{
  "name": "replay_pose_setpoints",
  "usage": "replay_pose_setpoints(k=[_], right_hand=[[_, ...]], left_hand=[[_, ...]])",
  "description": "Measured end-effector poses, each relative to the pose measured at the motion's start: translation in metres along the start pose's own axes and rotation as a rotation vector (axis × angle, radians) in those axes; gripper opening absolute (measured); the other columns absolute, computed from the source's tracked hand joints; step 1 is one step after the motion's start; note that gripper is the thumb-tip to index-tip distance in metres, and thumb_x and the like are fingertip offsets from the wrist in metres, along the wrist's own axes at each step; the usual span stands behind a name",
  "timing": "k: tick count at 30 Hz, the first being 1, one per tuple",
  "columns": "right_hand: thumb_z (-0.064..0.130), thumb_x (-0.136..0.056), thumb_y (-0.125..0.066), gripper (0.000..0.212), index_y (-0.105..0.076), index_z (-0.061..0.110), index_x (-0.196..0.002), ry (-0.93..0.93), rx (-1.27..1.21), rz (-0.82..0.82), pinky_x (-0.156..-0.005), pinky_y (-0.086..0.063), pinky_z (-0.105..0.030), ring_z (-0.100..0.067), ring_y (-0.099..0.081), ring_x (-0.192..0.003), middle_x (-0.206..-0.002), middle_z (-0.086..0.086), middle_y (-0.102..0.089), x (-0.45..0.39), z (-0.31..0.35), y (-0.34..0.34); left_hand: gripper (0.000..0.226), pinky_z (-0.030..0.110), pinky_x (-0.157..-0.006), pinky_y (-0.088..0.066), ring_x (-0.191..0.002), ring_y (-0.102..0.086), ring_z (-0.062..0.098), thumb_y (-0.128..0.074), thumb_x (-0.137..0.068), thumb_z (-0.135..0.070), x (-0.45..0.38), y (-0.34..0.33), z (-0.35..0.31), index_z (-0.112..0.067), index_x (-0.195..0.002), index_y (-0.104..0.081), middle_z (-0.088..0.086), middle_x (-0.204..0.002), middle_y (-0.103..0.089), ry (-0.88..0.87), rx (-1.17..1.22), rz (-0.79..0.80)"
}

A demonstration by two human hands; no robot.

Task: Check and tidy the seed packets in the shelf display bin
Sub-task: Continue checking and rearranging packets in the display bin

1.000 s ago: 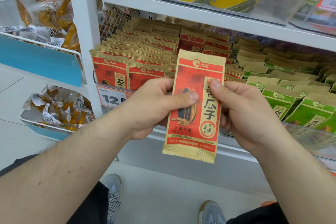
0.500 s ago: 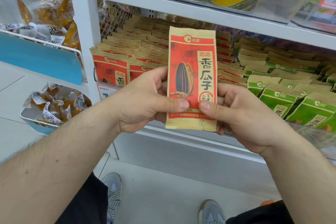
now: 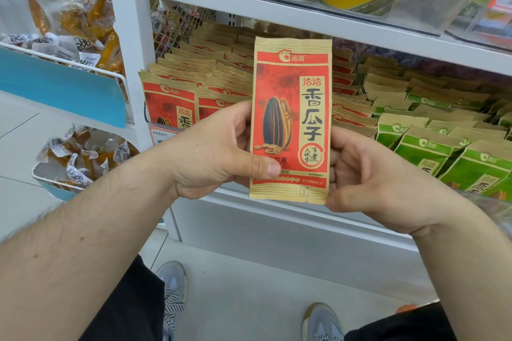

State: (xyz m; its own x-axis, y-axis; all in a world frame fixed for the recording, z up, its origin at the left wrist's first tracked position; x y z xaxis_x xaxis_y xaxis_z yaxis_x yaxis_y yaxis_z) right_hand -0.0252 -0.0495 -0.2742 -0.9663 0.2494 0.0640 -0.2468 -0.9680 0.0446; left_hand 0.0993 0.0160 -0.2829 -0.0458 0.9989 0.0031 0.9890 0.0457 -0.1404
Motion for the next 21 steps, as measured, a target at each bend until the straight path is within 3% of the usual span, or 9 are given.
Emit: replay_pose_setpoints(k=[3,5,7,9,11,13,15,18,21], right_hand=[[-0.006,-0.066,-0.069,0.072,-0.048,0.012,-0.132,0.048,-0.068,-0.118,-0.050,-0.048,-0.025,-0.017,-0.065,-0.077,-0.104,-0.010,-0.070,-0.002,0.003,0.001],[-0.006,-0.068,-0.068,0.063,-0.055,0.020,-0.124,0.105,0.010,-0.331,-0.040,-0.043,-0.021,-0.012,-0.062,-0.066,-0.096,-0.003,-0.072,-0.001,0.008,0.005],[-0.008,-0.073,-0.068,0.061,-0.059,0.028,-0.121,0.179,0.216,-0.540,-0.046,-0.045,-0.016,-0.006,-0.063,-0.064,-0.096,0.006,-0.073,0.005,0.021,0.005],[0.002,-0.073,-0.072,0.069,-0.056,0.040,-0.128,0.237,0.580,-0.665,-0.057,-0.046,-0.012,-0.002,-0.063,-0.064,-0.096,0.020,-0.069,0.013,0.034,0.000],[0.014,-0.067,-0.079,0.084,-0.046,0.046,-0.138,0.225,0.952,-0.668,-0.066,-0.047,-0.013,0.001,-0.054,-0.065,-0.089,0.027,-0.058,0.015,0.038,-0.013],[0.030,-0.064,-0.083,0.089,-0.043,0.041,-0.142,0.174,1.075,-0.592,-0.071,-0.042,-0.011,0.005,-0.046,-0.067,-0.088,0.024,-0.047,0.009,0.029,-0.023],[0.035,-0.067,-0.082,0.072,-0.054,0.038,-0.134,0.152,0.879,-0.601,-0.064,-0.042,-0.011,0.002,-0.047,-0.059,-0.079,0.018,-0.051,0.008,0.026,-0.019],[0.020,-0.077,-0.075,0.040,-0.062,0.031,-0.113,0.159,0.475,-0.845,-0.047,-0.044,-0.016,-0.002,-0.049,-0.049,-0.069,0.007,-0.056,0.020,0.038,0.012],[0.021,-0.090,-0.062,0.010,-0.065,0.018,-0.099,0.075,0.225,-0.786,-0.037,-0.038,-0.016,-0.002,-0.052,-0.042,-0.060,0.008,-0.063,0.021,0.035,0.021]], left_hand=[[0.058,0.043,-0.075,-0.061,-0.102,-0.070,0.028,-0.068,-0.071,0.003,-0.001,-0.003,0.002,-0.013,-0.125,-0.055,0.013,-0.118,-0.069,0.024,0.016,-0.003],[0.053,0.039,-0.070,-0.062,-0.095,-0.071,0.025,-0.080,-0.071,-0.008,-0.002,0.002,0.002,-0.013,-0.120,-0.059,0.009,-0.112,-0.071,0.024,-0.071,-0.148],[0.062,0.039,-0.071,-0.062,-0.092,-0.072,0.022,-0.081,-0.068,-0.029,-0.001,0.008,-0.002,-0.017,-0.124,-0.059,0.001,-0.110,-0.070,-0.012,-0.180,-0.299],[0.064,0.041,-0.076,-0.061,-0.098,-0.071,0.021,-0.080,-0.073,-0.041,0.000,0.002,-0.006,-0.018,-0.128,-0.055,-0.001,-0.117,-0.069,-0.046,-0.134,-0.277],[0.056,0.043,-0.077,-0.060,-0.097,-0.071,0.027,-0.078,-0.073,-0.042,0.001,-0.014,-0.008,-0.014,-0.119,-0.061,0.006,-0.112,-0.071,-0.057,-0.015,-0.158],[0.040,0.040,-0.068,-0.059,-0.086,-0.071,0.029,-0.081,-0.072,-0.036,-0.001,-0.018,-0.001,-0.014,-0.104,-0.069,0.011,-0.099,-0.073,-0.046,0.027,-0.137],[0.023,0.039,-0.067,-0.058,-0.085,-0.071,0.027,-0.075,-0.074,-0.023,-0.007,-0.010,0.014,-0.018,-0.097,-0.072,0.009,-0.096,-0.074,0.011,0.044,-0.153],[0.038,0.043,-0.075,-0.058,-0.097,-0.070,0.029,-0.066,-0.072,-0.012,-0.008,-0.009,0.028,-0.016,-0.109,-0.067,0.011,-0.108,-0.073,0.156,0.011,0.017],[0.051,0.056,-0.086,-0.054,-0.107,-0.066,0.037,-0.074,-0.072,-0.010,-0.003,-0.021,0.035,-0.007,-0.121,-0.058,0.019,-0.119,-0.067,0.195,-0.102,0.204]])
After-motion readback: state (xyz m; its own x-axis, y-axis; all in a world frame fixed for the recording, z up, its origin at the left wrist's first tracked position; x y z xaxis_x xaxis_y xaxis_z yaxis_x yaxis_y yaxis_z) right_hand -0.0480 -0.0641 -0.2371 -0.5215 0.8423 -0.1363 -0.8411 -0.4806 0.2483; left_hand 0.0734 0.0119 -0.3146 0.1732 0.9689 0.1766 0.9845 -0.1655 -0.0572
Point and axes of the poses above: each hand's wrist, its own x-axis away from the middle knuckle, its own y-axis out of the back of the hand, z = x × y, the point moved 7 cm from there along -x, towards the middle knuckle
